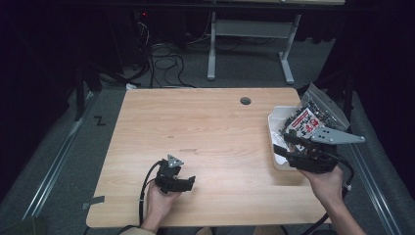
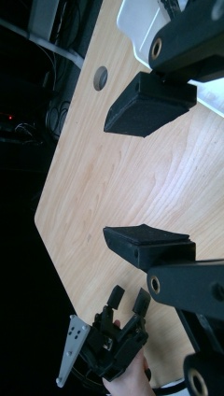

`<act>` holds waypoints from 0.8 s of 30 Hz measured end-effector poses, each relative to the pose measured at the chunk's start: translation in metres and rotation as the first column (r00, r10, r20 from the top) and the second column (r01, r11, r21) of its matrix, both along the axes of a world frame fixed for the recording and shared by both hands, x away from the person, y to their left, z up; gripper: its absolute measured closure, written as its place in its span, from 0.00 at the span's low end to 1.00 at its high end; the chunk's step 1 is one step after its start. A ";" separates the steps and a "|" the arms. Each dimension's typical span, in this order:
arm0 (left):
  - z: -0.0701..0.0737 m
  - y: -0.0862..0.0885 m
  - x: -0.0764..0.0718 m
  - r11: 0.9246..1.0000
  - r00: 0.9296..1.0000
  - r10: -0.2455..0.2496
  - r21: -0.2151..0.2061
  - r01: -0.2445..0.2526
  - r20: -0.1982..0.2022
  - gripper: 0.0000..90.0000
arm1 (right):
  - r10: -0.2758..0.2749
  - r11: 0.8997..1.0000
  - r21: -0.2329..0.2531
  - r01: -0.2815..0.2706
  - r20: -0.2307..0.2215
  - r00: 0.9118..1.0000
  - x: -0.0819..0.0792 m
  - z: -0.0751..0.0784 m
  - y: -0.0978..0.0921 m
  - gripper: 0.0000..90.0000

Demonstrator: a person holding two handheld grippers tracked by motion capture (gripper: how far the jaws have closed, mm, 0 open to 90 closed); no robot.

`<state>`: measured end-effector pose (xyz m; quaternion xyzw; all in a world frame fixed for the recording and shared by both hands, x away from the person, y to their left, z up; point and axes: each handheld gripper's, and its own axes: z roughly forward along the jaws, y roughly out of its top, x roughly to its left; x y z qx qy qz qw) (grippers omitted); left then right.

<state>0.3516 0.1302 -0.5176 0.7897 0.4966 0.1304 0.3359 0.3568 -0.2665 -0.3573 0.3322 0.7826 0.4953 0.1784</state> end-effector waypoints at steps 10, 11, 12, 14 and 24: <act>0.000 0.000 -0.001 1.000 1.000 -0.007 -0.002 0.007 0.002 0.26 | 0.019 1.000 -0.007 -0.019 -0.020 1.000 -0.002 -0.018 0.008 0.47; 0.000 0.000 -0.001 1.000 1.000 -0.006 -0.002 0.006 0.003 0.26 | 0.028 1.000 -0.004 -0.028 -0.024 0.999 -0.001 -0.020 0.009 0.46; 0.000 -0.001 -0.001 1.000 1.000 -0.005 -0.001 0.005 0.005 0.26 | 0.034 0.999 0.006 -0.034 -0.027 0.999 -0.001 -0.021 0.009 0.46; 0.001 -0.001 -0.002 1.000 1.000 -0.007 -0.002 0.007 0.015 0.26 | 0.038 0.999 0.021 -0.037 -0.036 0.999 -0.001 -0.024 0.010 0.45; 0.001 -0.002 -0.002 1.000 1.000 -0.013 -0.001 0.013 0.017 0.26 | 0.054 0.998 0.047 -0.051 -0.061 0.997 -0.002 -0.038 0.012 0.43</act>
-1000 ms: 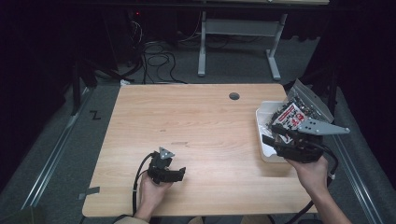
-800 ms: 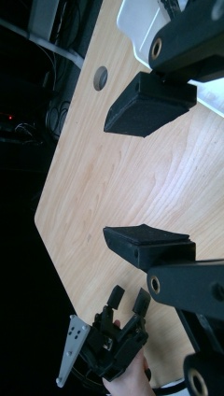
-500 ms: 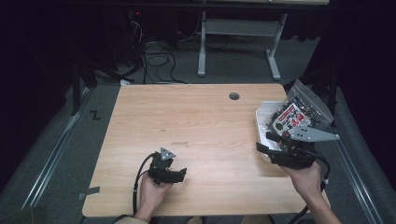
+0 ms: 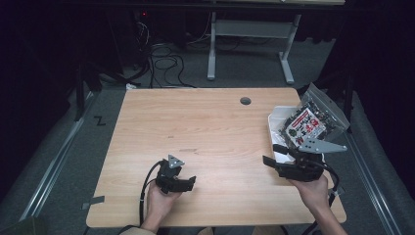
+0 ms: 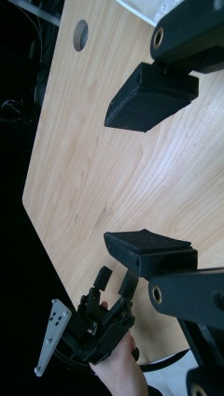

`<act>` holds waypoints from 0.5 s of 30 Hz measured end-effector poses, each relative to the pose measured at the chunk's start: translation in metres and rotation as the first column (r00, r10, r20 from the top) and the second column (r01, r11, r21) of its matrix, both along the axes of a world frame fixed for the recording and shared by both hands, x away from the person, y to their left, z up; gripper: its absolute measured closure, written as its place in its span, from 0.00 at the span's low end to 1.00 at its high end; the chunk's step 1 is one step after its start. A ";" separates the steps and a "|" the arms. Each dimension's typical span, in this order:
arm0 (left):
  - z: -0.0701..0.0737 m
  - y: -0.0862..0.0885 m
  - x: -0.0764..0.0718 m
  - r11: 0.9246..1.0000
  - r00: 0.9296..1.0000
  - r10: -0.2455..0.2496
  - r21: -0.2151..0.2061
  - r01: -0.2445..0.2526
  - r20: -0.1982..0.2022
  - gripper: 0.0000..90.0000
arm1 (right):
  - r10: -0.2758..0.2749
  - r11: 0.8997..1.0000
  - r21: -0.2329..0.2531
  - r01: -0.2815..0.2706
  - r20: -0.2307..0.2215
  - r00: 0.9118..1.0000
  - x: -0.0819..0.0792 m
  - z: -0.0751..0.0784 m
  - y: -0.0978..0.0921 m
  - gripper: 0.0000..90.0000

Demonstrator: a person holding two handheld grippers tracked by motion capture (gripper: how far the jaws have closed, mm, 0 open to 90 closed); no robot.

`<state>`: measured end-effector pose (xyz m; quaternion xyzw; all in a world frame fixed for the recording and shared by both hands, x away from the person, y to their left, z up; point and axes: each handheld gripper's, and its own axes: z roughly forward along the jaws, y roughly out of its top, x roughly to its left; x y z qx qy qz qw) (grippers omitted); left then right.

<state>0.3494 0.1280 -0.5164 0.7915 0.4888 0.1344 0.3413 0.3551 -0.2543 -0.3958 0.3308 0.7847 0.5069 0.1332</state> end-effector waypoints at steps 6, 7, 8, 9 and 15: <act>0.000 0.002 0.000 1.000 1.000 0.005 -0.004 -0.005 -0.003 0.26 | -0.015 1.000 -0.004 0.015 -0.017 1.000 -0.002 -0.007 0.000 0.47; 0.000 0.002 0.000 1.000 1.000 0.005 -0.004 -0.005 -0.003 0.26 | -0.015 1.000 -0.004 0.015 -0.017 1.000 -0.002 -0.007 0.000 0.47; 0.000 0.001 0.000 1.000 1.000 0.002 0.000 -0.002 -0.002 0.26 | -0.016 1.000 -0.005 0.016 -0.018 1.000 -0.001 -0.008 0.000 0.47; 0.000 0.000 0.000 1.000 1.000 0.001 -0.001 -0.001 -0.001 0.26 | -0.018 1.000 -0.005 0.018 -0.021 1.000 -0.002 -0.009 0.001 0.47; -0.001 0.001 0.000 1.000 1.000 0.000 -0.002 0.000 -0.004 0.26 | -0.014 1.000 -0.016 0.014 -0.022 1.000 -0.004 -0.017 0.002 0.46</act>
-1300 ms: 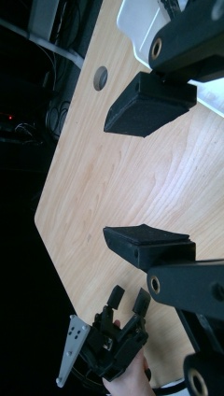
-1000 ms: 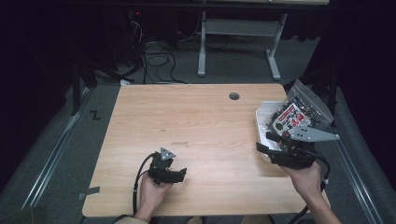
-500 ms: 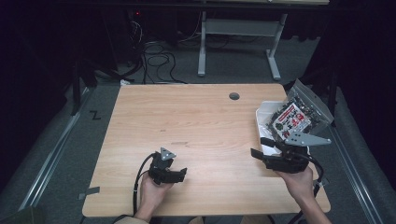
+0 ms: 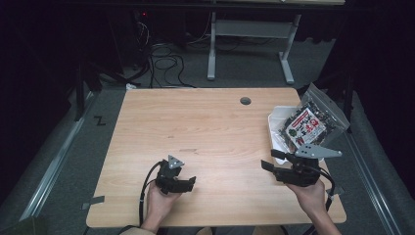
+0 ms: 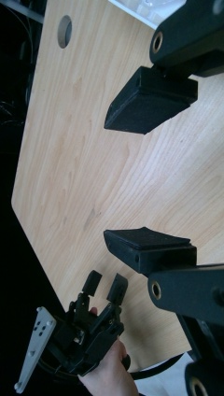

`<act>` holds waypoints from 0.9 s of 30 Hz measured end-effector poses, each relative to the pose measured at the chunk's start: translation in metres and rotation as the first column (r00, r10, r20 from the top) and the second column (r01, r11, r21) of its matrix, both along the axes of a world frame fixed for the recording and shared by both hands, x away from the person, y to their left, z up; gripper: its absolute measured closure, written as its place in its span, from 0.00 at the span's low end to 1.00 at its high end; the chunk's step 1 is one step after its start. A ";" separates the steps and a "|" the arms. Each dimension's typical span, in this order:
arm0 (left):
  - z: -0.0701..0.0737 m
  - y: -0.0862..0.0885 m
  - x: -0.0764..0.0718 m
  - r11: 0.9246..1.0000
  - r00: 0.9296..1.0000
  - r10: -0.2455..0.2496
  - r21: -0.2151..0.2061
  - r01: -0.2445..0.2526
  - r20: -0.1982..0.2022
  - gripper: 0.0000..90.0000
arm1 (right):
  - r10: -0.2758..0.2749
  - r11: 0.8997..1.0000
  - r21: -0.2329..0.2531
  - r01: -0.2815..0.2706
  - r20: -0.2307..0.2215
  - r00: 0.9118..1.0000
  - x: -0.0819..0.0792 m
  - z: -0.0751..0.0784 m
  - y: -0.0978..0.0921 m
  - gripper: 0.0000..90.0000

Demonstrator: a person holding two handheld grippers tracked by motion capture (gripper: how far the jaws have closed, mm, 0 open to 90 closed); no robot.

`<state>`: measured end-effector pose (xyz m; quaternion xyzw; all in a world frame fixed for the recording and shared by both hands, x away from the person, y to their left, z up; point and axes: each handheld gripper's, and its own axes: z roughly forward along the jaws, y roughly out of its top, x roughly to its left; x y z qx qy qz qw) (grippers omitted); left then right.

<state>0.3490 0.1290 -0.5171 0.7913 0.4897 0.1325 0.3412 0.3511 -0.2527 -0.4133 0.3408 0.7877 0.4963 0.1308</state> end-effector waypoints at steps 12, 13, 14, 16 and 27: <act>0.000 -0.002 0.000 1.000 1.000 -0.007 0.006 0.007 -0.005 0.26 | -0.012 1.000 -0.014 0.011 -0.017 1.000 0.000 -0.014 0.001 0.46; 0.000 -0.002 0.000 1.000 1.000 -0.011 0.007 0.011 -0.002 0.26 | -0.014 1.000 -0.014 0.013 -0.021 1.000 0.000 -0.015 0.001 0.46; 0.000 -0.002 -0.001 1.000 1.000 -0.012 0.008 0.012 -0.002 0.26 | -0.013 1.000 -0.021 0.013 -0.019 1.000 0.000 -0.017 0.002 0.46; 0.000 -0.002 -0.001 1.000 1.000 -0.006 0.005 0.006 -0.002 0.26 | -0.014 1.000 -0.024 0.013 -0.025 1.000 -0.001 -0.018 0.003 0.46; -0.001 -0.001 0.000 1.000 1.000 -0.006 0.005 0.006 -0.003 0.26 | -0.019 0.998 -0.060 0.017 -0.041 0.999 0.006 -0.029 0.009 0.45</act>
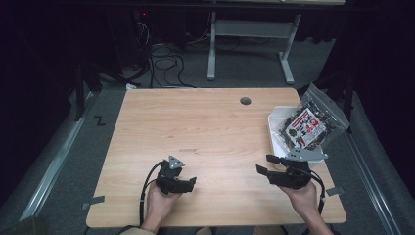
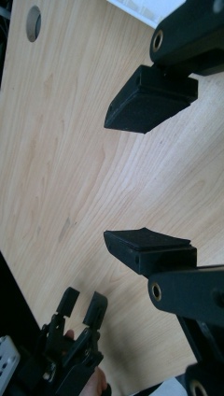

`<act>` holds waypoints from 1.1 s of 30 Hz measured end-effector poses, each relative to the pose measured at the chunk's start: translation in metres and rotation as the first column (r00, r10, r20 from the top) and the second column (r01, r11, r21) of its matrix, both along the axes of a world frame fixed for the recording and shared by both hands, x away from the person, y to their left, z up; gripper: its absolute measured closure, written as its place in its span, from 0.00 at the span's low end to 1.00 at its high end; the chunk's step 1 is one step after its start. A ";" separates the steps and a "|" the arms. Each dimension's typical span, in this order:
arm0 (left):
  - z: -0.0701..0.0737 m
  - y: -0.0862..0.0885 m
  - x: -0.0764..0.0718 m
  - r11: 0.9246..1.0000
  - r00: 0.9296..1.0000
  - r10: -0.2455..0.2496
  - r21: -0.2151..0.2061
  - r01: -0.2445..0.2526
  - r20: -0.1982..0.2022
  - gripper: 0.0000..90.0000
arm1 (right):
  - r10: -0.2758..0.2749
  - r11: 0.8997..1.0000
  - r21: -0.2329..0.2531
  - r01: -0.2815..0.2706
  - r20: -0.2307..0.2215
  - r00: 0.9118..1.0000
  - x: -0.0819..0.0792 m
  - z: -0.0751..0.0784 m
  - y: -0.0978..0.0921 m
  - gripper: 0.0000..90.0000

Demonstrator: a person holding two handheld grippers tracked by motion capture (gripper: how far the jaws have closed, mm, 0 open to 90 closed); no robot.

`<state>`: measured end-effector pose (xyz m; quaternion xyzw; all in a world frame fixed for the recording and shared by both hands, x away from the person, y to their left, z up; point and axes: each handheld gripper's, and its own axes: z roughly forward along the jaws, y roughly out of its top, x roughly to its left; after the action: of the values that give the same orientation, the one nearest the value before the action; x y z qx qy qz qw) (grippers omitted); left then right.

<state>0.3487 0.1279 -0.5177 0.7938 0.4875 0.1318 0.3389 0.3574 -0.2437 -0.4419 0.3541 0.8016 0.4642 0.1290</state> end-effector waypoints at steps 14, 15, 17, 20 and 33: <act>0.000 -0.001 0.000 1.000 1.000 -0.007 0.008 0.007 0.000 0.26 | -0.029 0.998 -0.053 0.028 -0.019 0.999 0.014 -0.015 0.006 0.45; 0.000 -0.001 0.000 1.000 1.000 -0.007 0.008 0.007 0.001 0.26 | -0.034 0.998 -0.045 0.033 -0.023 0.999 0.015 -0.016 0.006 0.45; 0.000 -0.001 0.000 1.000 1.000 -0.005 0.007 0.005 0.000 0.26 | -0.040 0.998 -0.047 0.038 -0.027 0.999 0.017 -0.018 0.006 0.45; 0.000 -0.001 0.000 1.000 1.000 -0.002 0.004 0.002 -0.001 0.26 | -0.038 0.997 -0.061 0.036 -0.034 0.999 0.020 -0.022 0.008 0.45; 0.000 -0.002 0.000 1.000 1.000 -0.013 0.010 0.013 0.001 0.26 | -0.070 0.993 -0.095 0.063 -0.070 0.995 0.031 -0.038 0.014 0.45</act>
<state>0.3489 0.1259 -0.5174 0.7986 0.4814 0.1323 0.3361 0.3889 -0.2293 -0.4794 0.3910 0.8141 0.4087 0.1315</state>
